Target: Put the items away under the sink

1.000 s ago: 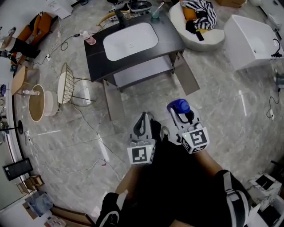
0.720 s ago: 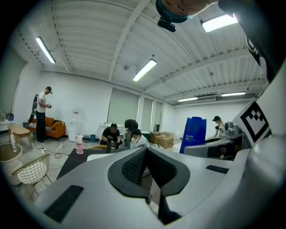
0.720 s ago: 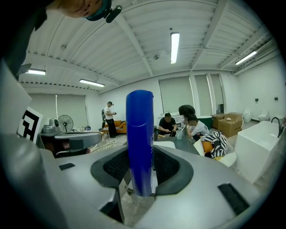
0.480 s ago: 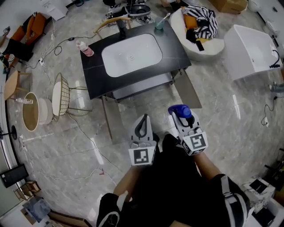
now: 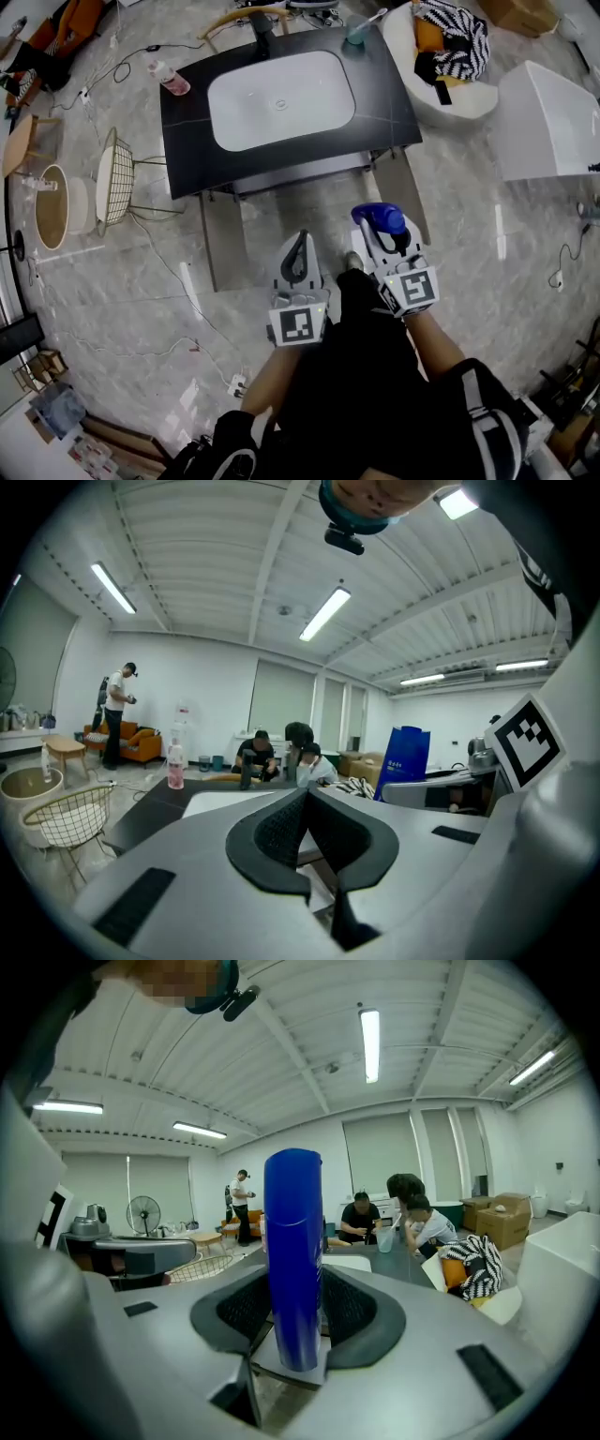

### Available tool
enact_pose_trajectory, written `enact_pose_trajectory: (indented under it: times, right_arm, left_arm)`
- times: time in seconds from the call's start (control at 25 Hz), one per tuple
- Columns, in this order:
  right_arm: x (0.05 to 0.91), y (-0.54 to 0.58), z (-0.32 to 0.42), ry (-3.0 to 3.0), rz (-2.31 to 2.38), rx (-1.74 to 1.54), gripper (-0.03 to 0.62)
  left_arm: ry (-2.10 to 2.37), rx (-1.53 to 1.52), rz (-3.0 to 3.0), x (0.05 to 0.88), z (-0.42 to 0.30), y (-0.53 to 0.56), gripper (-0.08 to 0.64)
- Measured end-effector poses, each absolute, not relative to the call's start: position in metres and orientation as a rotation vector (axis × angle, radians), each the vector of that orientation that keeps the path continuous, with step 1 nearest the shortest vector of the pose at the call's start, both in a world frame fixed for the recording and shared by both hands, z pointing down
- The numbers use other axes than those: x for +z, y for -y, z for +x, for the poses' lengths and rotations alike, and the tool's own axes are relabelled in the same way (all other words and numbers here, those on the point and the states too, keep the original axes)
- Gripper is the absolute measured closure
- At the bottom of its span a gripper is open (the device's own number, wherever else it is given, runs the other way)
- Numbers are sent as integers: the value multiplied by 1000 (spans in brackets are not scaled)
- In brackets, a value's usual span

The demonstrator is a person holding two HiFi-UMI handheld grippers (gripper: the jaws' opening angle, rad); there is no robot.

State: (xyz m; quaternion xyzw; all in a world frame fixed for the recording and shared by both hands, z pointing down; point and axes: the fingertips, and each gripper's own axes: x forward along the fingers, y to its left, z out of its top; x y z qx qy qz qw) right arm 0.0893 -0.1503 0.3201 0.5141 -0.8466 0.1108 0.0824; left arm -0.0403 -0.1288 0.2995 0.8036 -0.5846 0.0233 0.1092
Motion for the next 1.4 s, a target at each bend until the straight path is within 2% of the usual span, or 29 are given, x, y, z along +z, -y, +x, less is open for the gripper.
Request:
enact_pose_trajectory:
  times: [1.16, 1.4]
  right_arm:
    - [749, 252, 106, 2527, 1496, 176, 439]
    - [802, 258, 114, 2529, 1525, 172, 439]
  left_arm:
    - [1726, -21, 2389, 720, -16, 216, 545]
    - [1740, -74, 2432, 751, -13, 215, 545]
